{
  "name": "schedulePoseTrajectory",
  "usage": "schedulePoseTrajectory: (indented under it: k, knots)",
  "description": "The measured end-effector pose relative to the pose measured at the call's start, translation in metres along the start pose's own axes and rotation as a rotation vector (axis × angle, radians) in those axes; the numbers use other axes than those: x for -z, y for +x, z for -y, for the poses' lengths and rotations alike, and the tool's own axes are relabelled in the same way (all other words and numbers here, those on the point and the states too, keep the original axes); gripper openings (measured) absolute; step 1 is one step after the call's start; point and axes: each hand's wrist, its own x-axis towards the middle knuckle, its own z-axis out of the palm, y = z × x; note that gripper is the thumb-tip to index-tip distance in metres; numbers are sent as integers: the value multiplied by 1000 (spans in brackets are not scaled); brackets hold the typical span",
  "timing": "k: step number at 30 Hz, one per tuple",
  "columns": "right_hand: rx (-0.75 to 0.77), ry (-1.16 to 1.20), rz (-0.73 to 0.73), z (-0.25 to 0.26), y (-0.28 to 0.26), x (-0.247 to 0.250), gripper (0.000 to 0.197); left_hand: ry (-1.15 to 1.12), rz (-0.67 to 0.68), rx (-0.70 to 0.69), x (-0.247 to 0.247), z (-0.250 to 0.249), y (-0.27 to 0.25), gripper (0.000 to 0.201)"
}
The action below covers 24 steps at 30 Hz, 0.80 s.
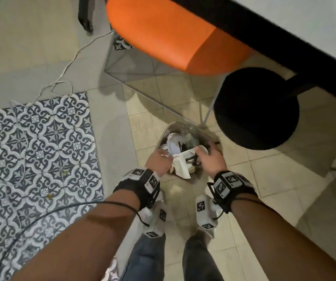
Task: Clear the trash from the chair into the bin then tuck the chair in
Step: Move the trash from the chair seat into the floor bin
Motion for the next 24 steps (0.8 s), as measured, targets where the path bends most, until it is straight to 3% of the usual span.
schedulePoseTrajectory:
  k: [3, 7, 12, 14, 17, 19, 24]
  knots:
    - [98, -65, -22, -4, -28, 30, 63, 166, 35, -85, -2, -17, -22, 29]
    - [96, -63, -86, -43, -61, 82, 44, 383, 124, -185, -46, -38, -55, 28]
    - [13, -8, -82, -148, -91, 157, 32, 978, 301, -430, -158, -49, -104, 37]
    - [-60, -57, -9, -186, -102, 179, 34, 1154, 334, -485, -195, -52, -122, 39]
    - [-83, -118, -30, -262, -129, 234, 36, 1289, 405, -524, -280, -61, -163, 40]
    - [-36, -169, -101, -309, -150, 273, 32, 1316, 423, -579, -338, -65, -191, 39]
    - [130, -69, -499, -412, -207, 379, 19, 1146, 350, -865, -484, -81, -272, 23]
